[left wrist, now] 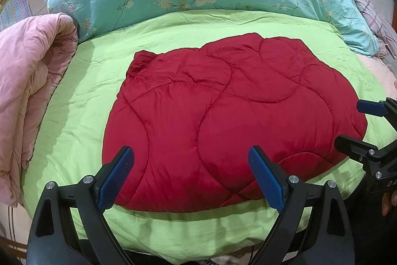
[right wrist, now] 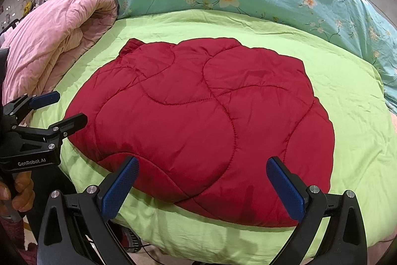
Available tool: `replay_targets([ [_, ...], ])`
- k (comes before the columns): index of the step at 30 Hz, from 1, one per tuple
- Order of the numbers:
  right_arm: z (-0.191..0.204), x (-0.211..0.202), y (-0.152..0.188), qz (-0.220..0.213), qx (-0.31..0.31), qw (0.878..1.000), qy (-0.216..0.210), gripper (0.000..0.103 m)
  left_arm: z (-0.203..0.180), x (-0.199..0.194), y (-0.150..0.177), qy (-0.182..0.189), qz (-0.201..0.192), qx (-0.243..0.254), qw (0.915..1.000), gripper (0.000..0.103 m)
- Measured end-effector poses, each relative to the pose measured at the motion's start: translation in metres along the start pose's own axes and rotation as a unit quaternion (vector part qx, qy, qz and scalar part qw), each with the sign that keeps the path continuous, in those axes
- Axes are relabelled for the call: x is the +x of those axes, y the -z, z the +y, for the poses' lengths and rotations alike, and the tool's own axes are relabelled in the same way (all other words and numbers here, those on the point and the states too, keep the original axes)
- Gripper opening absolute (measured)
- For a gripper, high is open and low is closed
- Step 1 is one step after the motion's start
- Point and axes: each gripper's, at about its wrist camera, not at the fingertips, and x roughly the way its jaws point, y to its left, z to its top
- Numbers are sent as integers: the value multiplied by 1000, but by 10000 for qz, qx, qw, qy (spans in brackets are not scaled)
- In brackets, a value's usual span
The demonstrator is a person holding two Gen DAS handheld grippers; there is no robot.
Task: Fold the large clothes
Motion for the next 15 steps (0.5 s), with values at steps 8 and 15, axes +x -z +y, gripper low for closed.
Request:
replay_targets([
  [8, 0, 0, 0, -7, -2, 10000, -1, 103, 1, -1, -1, 10, -17, 3, 10000, 94],
  [15, 0, 0, 0, -7, -1, 10000, 5, 103, 0, 0, -1, 8, -22, 15, 10000, 94],
])
